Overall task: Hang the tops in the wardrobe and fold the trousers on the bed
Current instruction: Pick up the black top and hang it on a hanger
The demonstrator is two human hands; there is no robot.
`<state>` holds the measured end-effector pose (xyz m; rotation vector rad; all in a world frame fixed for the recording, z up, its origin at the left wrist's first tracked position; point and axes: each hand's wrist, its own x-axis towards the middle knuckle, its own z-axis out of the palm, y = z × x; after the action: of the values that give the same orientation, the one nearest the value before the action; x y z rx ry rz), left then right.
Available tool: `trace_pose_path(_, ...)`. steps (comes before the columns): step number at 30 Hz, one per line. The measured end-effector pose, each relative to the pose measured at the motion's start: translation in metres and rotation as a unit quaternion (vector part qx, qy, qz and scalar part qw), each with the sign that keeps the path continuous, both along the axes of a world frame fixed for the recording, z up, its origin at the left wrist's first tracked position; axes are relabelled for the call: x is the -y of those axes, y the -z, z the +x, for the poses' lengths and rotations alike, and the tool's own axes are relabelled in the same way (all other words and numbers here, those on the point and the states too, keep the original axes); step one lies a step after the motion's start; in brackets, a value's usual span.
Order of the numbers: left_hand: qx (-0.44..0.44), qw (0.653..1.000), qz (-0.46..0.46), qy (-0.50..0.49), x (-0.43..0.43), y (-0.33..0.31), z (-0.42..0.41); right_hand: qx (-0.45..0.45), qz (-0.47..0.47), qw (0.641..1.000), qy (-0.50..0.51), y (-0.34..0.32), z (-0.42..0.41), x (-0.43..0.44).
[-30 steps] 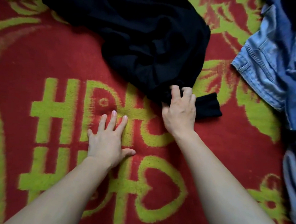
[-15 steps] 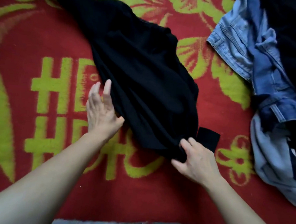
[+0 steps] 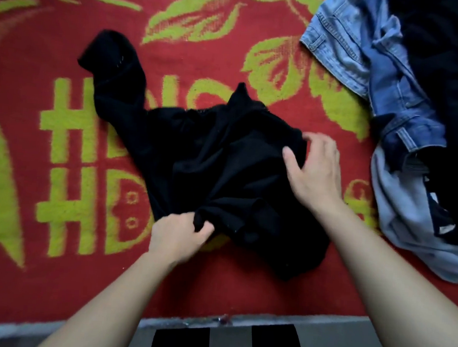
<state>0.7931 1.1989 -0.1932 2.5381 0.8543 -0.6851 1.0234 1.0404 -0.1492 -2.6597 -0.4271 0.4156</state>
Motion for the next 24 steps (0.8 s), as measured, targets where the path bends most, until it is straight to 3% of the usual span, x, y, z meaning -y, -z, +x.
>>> trace_pose_path(4,-0.083,0.990,-0.108,0.018,-0.002,-0.007,-0.026,-0.098,-0.059,0.991,-0.073,0.011,0.015,-0.035)
trace_pose_path(6,-0.073,0.986,-0.143,0.041,-0.009,-0.019,-0.018,-0.157,-0.077,0.978,-0.113,0.017,-0.001,-0.032)
trace_pose_path(8,0.050,0.994,-0.100,-0.005,-0.016,-0.033,0.000,-0.193,-0.067,0.972,-0.121,0.020,-0.024,-0.019)
trace_pose_path(10,0.214,0.973,-0.016,-0.085,-0.025,-0.038,0.027,-0.200,-0.040,0.973,-0.103,0.023,-0.046,0.002)
trace_pose_path(12,0.280,0.953,0.058,-0.100,-0.035,-0.036,0.057,-0.198,-0.016,0.978,-0.069,0.024,-0.066,0.026)
trace_pose_path(15,0.191,0.980,-0.010,-0.060,-0.039,-0.024,0.090,-0.213,-0.047,0.975,-0.039,0.025,-0.082,0.053)
trace_pose_path(18,0.077,0.990,-0.080,-0.083,-0.031,-0.014,0.099,-0.259,-0.084,0.962,-0.001,0.027,-0.080,0.056)
trace_pose_path(24,0.030,0.996,-0.076,-0.039,0.011,-0.017,0.049,-0.232,-0.110,0.964,-0.068,0.025,-0.090,0.055)
